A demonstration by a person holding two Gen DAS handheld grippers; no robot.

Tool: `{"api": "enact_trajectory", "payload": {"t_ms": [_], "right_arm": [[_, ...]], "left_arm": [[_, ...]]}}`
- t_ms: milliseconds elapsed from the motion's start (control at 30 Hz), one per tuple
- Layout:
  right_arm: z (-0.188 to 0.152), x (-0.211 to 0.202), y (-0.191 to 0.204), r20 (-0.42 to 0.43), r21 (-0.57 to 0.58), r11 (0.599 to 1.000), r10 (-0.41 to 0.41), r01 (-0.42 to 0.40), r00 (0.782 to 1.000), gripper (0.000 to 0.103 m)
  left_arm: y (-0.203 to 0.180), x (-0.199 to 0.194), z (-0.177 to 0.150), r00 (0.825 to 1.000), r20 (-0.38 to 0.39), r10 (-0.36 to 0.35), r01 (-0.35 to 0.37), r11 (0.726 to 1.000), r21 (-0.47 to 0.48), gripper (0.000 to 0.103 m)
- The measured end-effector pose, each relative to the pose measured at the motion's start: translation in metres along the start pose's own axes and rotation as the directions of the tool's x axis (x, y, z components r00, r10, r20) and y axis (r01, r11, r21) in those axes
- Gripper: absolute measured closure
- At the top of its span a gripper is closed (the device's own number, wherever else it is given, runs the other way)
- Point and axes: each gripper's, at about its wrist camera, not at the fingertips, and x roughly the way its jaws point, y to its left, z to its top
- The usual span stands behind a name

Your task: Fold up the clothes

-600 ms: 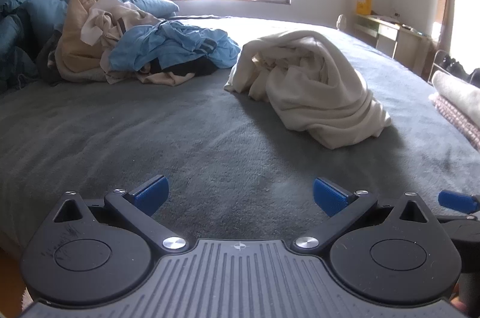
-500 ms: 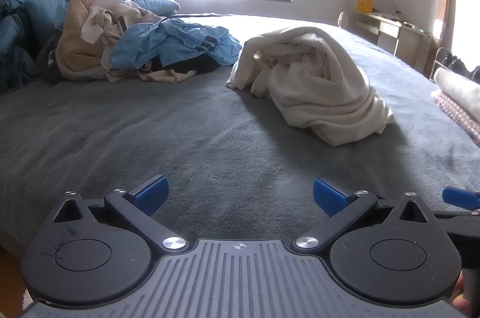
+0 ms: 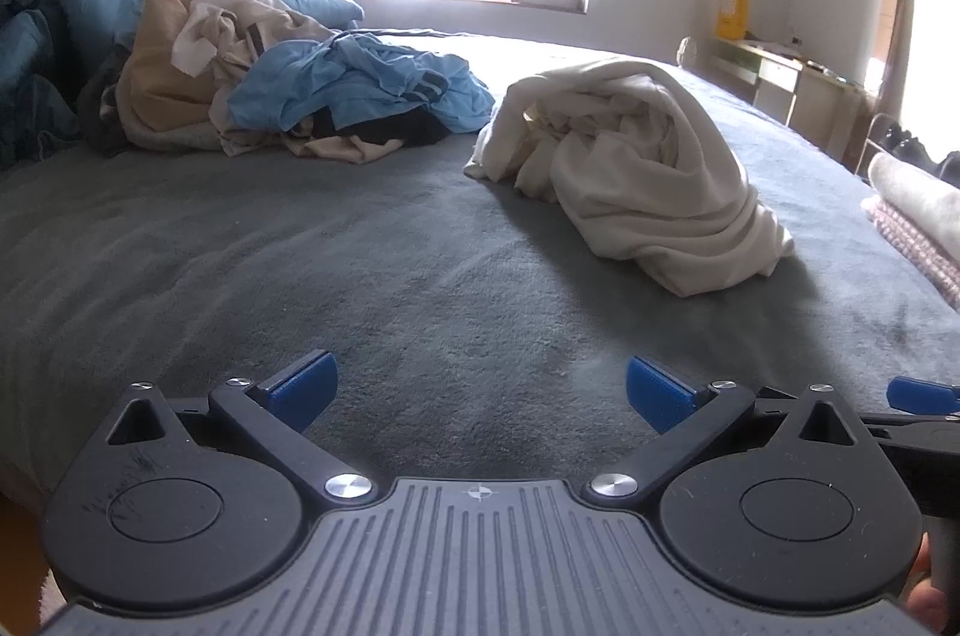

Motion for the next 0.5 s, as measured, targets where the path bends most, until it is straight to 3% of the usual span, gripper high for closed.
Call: {"api": "enact_trajectory", "payload": {"t_ms": [500], "right_arm": [[-0.0005,-0.0024,0.0046,-0.002,0.003,1.000,-0.005,0.005,1.000,0.000]], "left_arm": [[0.0071,-0.0065,0.0031,0.998,-0.046,0.043,-0.045,0.998,-0.049,0.000]]}}
